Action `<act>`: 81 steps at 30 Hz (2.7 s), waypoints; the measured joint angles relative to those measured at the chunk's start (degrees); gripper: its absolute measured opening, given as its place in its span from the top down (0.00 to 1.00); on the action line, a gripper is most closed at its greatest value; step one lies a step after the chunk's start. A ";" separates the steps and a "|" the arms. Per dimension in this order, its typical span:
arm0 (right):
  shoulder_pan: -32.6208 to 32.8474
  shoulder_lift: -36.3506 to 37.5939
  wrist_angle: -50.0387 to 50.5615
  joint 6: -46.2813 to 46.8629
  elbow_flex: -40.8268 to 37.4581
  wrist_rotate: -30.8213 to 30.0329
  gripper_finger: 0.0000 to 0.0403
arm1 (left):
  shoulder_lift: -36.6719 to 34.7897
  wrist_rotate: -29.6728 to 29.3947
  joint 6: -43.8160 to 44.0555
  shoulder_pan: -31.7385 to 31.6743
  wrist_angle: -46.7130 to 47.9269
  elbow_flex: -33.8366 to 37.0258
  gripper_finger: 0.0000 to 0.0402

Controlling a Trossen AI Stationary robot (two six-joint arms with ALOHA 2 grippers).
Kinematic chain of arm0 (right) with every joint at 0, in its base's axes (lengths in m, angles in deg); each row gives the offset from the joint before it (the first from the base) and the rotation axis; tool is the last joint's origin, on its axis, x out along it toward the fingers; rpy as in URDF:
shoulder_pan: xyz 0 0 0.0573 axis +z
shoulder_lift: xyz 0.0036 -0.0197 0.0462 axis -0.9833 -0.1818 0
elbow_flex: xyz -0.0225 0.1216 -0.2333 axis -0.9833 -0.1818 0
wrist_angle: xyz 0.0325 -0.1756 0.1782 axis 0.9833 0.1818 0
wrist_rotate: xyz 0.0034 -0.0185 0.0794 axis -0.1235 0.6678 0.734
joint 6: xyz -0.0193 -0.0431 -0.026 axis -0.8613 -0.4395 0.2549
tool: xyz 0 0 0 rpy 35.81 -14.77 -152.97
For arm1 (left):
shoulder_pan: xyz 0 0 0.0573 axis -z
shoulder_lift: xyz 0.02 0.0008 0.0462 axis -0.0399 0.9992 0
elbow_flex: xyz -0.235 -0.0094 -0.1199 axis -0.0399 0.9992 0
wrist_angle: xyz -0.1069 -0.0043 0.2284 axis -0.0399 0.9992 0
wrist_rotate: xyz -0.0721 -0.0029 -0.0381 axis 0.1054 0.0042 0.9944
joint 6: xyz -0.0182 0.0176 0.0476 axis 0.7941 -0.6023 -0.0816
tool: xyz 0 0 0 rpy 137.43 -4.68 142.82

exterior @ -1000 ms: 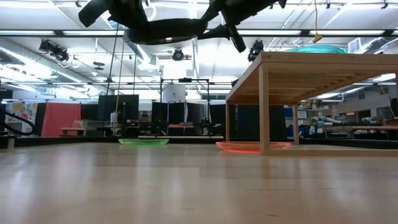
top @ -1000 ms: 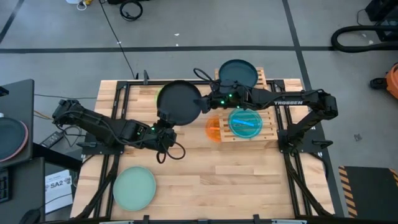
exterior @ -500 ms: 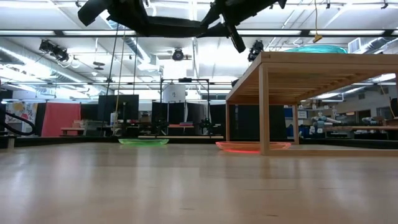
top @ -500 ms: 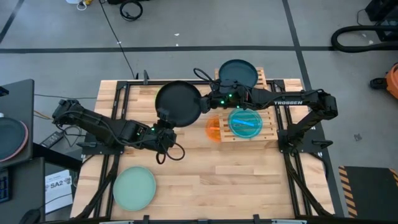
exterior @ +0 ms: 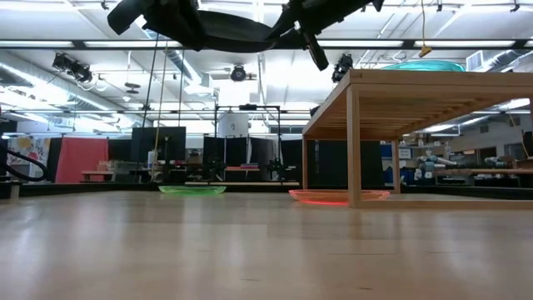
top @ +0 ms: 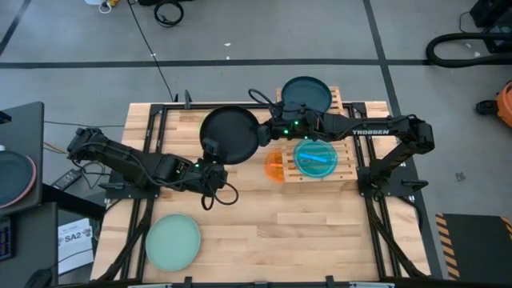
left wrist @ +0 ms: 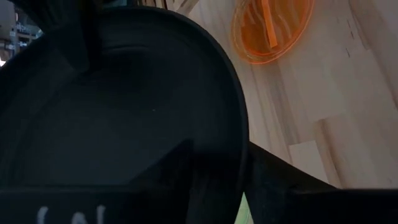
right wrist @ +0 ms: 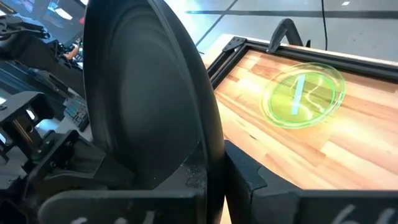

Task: Place and stack plates onto a shelf
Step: Stack the black plate on top of the dark blue plate on the shelf

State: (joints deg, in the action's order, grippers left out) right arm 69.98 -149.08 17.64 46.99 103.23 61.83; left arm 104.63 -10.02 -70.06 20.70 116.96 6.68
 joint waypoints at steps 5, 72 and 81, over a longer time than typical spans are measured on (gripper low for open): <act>-0.18 0.00 0.12 -2.44 -0.02 -2.75 0.92 | 0.00 -0.02 0.04 0.02 -0.04 0.00 0.61; -42.27 19.58 37.65 1.74 -0.02 12.00 0.92 | -0.02 0.06 4.60 0.04 0.01 -0.04 0.59; -44.65 19.34 42.61 1.35 -0.02 12.80 0.92 | -0.02 0.06 4.60 0.04 0.00 -0.04 0.59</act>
State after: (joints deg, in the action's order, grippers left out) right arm 25.33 -129.73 60.25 48.34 103.21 74.63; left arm 104.61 -9.95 -65.45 20.74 116.96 6.64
